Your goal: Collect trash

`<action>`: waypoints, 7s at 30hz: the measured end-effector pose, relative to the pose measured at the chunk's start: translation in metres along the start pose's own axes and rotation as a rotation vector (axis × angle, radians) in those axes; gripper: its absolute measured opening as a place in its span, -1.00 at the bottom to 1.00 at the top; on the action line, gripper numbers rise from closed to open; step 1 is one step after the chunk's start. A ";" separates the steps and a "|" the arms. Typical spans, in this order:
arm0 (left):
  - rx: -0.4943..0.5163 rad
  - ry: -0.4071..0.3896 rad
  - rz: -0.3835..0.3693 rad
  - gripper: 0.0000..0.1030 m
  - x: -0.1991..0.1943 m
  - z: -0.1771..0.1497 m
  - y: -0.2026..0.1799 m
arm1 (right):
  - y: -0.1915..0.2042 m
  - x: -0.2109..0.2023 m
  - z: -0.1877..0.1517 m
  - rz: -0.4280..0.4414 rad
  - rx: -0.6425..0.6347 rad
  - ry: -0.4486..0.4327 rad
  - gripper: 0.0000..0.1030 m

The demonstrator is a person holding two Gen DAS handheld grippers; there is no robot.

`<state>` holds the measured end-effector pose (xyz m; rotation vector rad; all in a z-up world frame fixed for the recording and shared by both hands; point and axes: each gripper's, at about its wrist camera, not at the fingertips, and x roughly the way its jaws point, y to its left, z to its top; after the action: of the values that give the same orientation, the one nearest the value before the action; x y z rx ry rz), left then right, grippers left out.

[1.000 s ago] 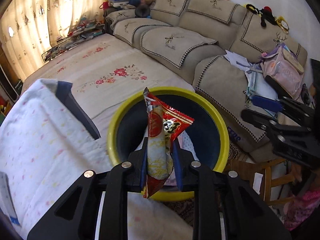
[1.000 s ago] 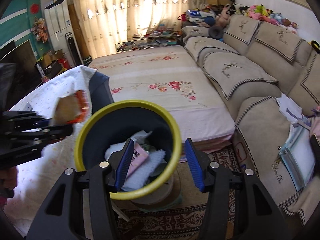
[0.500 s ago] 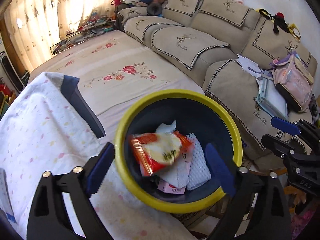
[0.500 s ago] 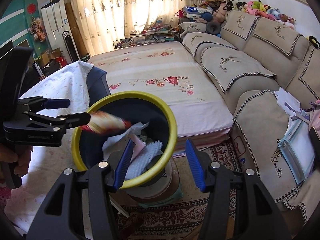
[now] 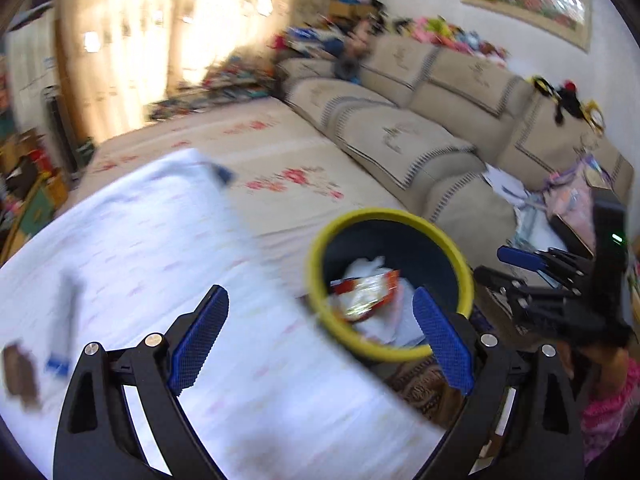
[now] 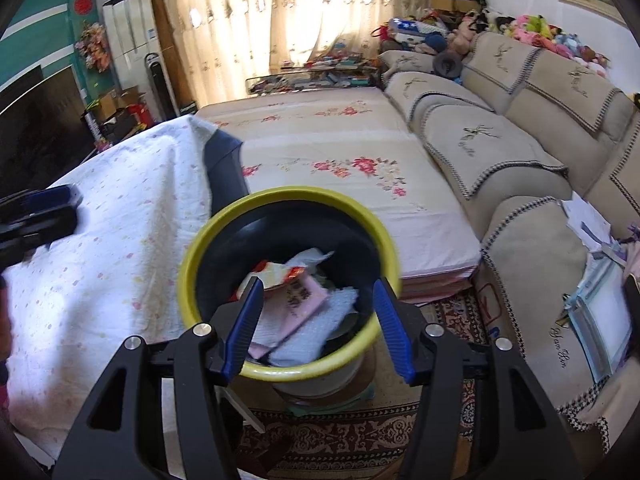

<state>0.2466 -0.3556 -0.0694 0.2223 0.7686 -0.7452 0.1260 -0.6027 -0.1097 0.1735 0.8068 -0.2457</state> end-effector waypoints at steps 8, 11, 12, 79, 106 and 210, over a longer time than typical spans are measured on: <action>-0.201 -0.090 0.302 0.86 -0.126 -0.089 0.106 | 0.127 0.018 0.032 0.196 -0.167 -0.022 0.06; -0.266 -0.109 0.384 0.90 -0.160 -0.116 0.138 | 0.185 0.022 0.046 0.291 -0.213 -0.022 0.06; -0.282 -0.114 0.394 0.90 -0.168 -0.124 0.146 | 0.208 0.025 0.052 0.333 -0.227 -0.010 0.06; -0.298 -0.040 0.349 0.90 -0.125 -0.134 0.164 | 0.049 0.098 0.031 -0.063 0.030 0.154 -0.51; -0.348 0.083 0.392 0.54 -0.043 -0.080 0.257 | 0.060 0.066 0.017 -0.017 0.042 0.063 -0.01; -0.288 -0.289 0.496 0.91 -0.266 -0.164 0.068 | 0.130 -0.153 -0.067 0.092 -0.129 -0.311 0.86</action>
<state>0.0743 -0.0937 -0.0052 0.0368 0.5060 -0.1847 0.0148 -0.4392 -0.0355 0.0479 0.5025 -0.1289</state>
